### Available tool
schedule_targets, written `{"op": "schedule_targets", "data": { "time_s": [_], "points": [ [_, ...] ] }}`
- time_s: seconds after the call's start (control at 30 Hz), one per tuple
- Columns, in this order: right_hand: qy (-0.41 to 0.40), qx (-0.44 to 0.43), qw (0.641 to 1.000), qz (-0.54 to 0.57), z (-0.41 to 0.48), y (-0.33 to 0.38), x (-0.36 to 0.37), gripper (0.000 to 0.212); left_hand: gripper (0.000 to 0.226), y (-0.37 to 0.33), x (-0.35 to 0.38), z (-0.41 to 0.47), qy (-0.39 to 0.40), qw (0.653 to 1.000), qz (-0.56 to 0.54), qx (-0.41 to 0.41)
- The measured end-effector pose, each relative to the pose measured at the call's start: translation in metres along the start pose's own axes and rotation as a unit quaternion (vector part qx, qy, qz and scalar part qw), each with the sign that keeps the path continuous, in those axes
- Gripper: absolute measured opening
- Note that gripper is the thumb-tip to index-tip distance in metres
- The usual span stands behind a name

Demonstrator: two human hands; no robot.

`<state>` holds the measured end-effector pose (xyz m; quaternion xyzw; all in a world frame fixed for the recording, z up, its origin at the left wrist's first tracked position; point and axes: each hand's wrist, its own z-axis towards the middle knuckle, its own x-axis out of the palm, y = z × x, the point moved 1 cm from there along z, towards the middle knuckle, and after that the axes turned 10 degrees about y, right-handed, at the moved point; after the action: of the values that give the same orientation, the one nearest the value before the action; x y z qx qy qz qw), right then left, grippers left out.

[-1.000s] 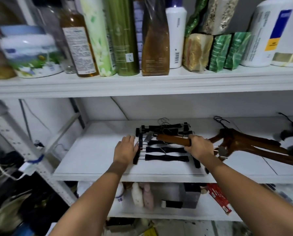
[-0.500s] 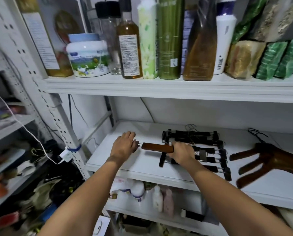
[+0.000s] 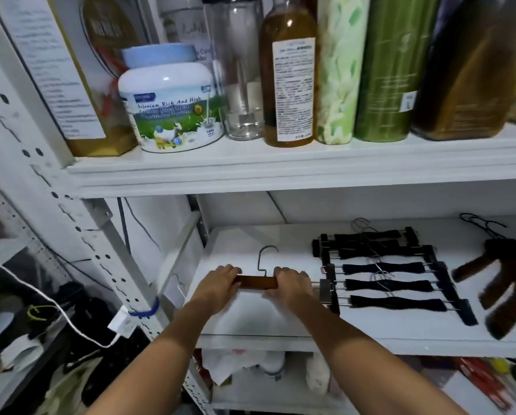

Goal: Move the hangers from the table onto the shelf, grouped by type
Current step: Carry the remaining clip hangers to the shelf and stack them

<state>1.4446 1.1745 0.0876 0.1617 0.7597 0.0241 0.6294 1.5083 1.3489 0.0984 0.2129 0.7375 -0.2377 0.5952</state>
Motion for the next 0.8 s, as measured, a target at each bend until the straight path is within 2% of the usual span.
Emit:
{"op": "schedule_targets", "data": {
  "time_s": [0.13, 0.3, 0.67, 0.8],
  "points": [
    [0.014, 0.020, 1.000, 0.007, 0.017, 0.008, 0.018, 0.045, 0.038, 0.014, 0.022, 0.015, 0.031, 0.999, -0.007, 0.018],
    [0.022, 0.029, 0.999, 0.004, 0.036, 0.011, 0.035, 0.049, 0.051, 0.023, 0.045, 0.027, 0.044, 0.997, -0.034, 0.044],
    [-0.023, 0.045, 0.998, -0.045, 0.055, 0.007, 0.047, 0.043, 0.055, 0.024, 0.059, 0.041, 0.050, 0.998, -0.015, 0.035],
    [-0.049, 0.051, 0.997, -0.022, 0.052, 0.016, 0.055, 0.043, 0.056, 0.024, 0.058, 0.041, 0.057, 0.998, -0.004, 0.018]
  ]
}}
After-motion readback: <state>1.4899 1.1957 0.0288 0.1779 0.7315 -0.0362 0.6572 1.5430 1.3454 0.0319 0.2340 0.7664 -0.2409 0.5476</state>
